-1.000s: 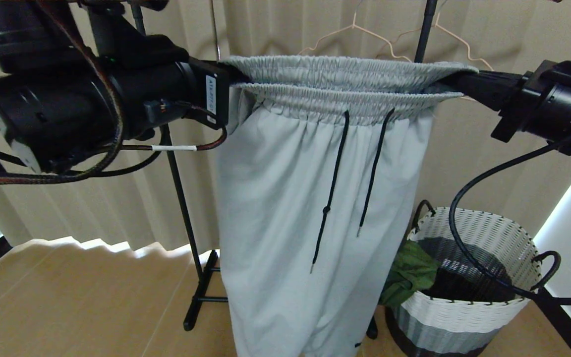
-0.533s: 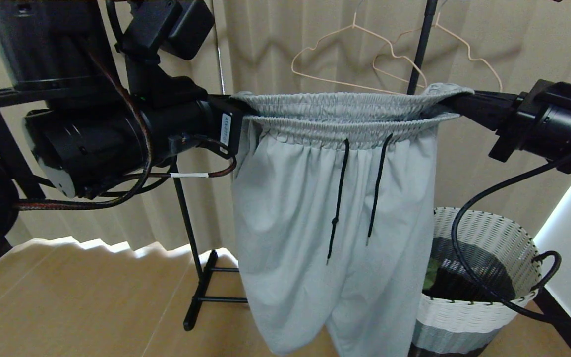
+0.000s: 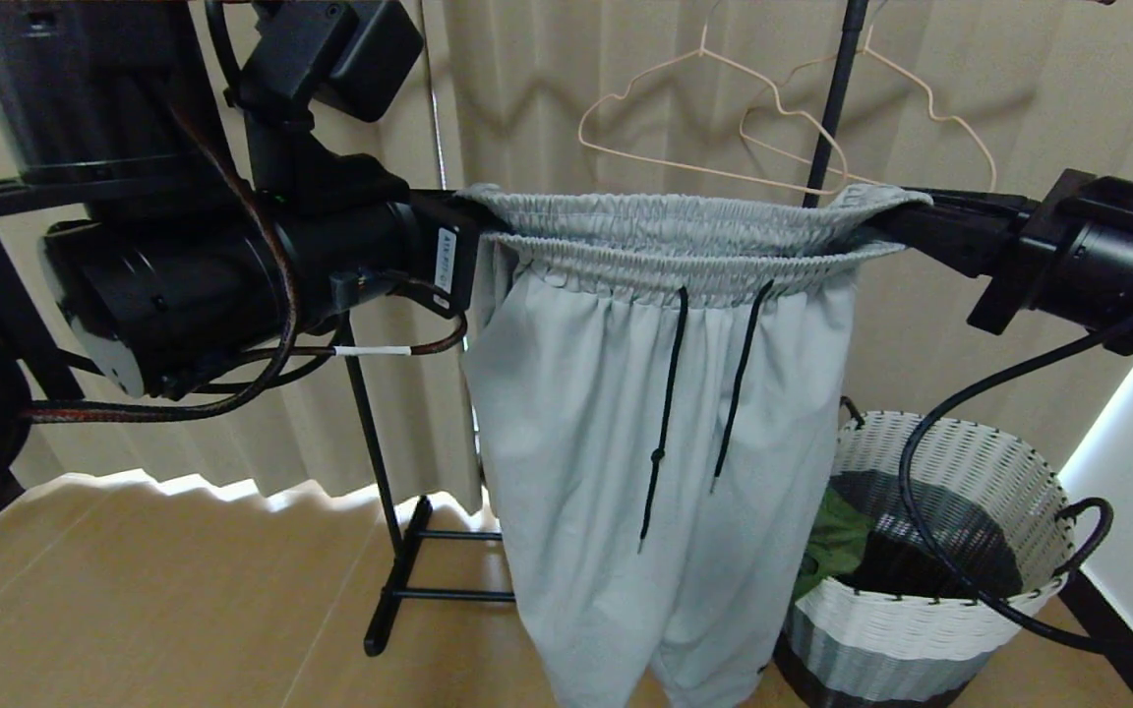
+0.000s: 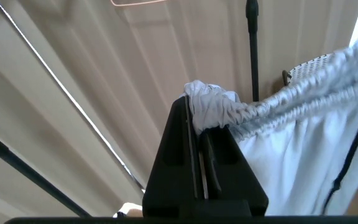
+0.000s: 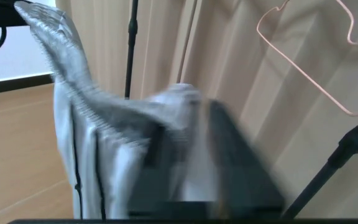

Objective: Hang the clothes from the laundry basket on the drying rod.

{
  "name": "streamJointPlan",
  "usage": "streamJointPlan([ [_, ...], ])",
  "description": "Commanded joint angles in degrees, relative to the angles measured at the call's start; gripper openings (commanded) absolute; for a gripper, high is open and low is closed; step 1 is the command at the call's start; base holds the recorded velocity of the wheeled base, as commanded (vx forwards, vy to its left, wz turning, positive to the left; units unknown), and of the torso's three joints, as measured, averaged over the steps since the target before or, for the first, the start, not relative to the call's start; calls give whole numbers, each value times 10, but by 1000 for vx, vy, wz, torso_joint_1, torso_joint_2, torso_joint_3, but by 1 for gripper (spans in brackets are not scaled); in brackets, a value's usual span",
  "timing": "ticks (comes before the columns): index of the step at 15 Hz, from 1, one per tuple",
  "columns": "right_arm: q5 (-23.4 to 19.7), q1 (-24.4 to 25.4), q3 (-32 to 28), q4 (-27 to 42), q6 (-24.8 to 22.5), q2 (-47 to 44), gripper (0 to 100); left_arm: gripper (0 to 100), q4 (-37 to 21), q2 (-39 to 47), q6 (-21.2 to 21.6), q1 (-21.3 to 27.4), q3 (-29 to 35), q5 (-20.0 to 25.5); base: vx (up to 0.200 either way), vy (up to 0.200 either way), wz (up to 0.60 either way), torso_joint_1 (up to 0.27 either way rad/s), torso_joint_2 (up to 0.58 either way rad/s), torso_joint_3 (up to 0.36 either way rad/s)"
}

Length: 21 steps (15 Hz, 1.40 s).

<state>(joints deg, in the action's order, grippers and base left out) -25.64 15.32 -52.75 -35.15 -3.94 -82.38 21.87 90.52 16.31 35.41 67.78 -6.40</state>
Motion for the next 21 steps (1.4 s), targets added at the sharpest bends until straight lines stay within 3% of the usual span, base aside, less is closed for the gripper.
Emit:
streamJointPlan([
  [1,0,1,12,-1,0,8,100,0,1,-1,-1,0,-1,0,0,0,0,0,0,0],
  [6,-8,1,99,-12,6,71,100,0,2,4,-5,-16,-1,-7,0,0,0,0,0,0],
  [10,-47,3,156,-9,5,149,100,0,18,15,-15,-24,-2,-82,0,0,0,0,0,0],
  [14,-42,-6,187,-3,-2,184,100,0,19,10,-22,-25,-14,-101,0,0,0,0,0,0],
  [16,-41,-90,220,-3,-42,191,100,0,19,-23,-22,-33,-59,-100,0,0,0,0,0,0],
  [18,-23,-197,294,-11,-148,188,100,0,37,-73,-25,-66,-122,-98,0,0,0,0,0,0],
  [21,-10,-267,368,-74,-186,190,100,0,85,-141,-37,-135,-199,-96,0,0,0,0,0,0],
])
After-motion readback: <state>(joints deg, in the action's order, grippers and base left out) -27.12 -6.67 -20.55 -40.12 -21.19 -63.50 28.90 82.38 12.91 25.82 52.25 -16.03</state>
